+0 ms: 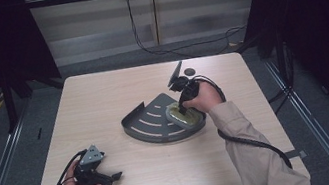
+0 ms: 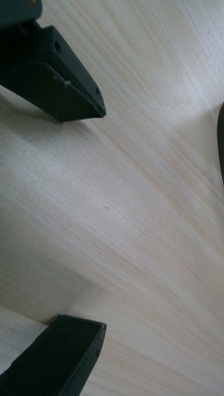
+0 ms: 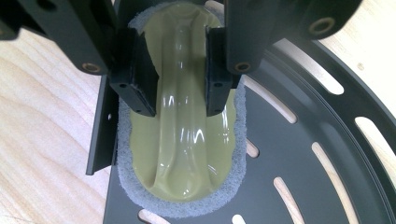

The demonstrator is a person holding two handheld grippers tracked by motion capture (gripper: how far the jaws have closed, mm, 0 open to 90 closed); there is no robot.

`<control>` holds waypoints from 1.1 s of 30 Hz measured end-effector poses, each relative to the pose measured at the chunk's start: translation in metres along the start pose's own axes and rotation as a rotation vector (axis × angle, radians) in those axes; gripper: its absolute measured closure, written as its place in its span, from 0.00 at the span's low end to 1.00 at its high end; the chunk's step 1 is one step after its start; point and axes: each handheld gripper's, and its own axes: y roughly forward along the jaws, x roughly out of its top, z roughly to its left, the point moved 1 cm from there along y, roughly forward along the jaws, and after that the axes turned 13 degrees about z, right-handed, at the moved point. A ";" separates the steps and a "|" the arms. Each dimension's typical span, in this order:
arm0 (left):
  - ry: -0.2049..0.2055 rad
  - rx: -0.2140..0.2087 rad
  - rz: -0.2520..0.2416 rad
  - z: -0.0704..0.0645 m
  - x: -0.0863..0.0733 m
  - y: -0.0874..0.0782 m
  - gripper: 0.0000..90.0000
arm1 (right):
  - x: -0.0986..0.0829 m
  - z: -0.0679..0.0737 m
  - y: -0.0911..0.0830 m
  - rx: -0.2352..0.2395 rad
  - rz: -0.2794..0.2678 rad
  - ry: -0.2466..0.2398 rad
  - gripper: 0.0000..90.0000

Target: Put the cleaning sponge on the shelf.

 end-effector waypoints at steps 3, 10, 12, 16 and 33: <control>0.001 0.000 0.000 0.000 0.000 0.000 0.00 | -0.001 0.000 -0.001 0.001 -0.002 0.011 0.66; 0.001 -0.001 0.000 0.000 0.000 0.000 0.00 | -0.001 0.000 -0.003 -0.003 -0.004 0.028 0.54; 0.000 -0.001 0.000 0.000 0.000 0.000 0.00 | -0.002 0.001 -0.004 -0.001 -0.014 0.038 0.48; 0.000 -0.001 0.000 0.000 0.000 0.000 0.00 | -0.003 0.001 -0.006 0.009 -0.034 0.042 0.36; -0.003 -0.003 -0.001 0.000 0.000 0.000 0.00 | -0.018 -0.003 -0.018 0.011 -0.056 0.019 0.21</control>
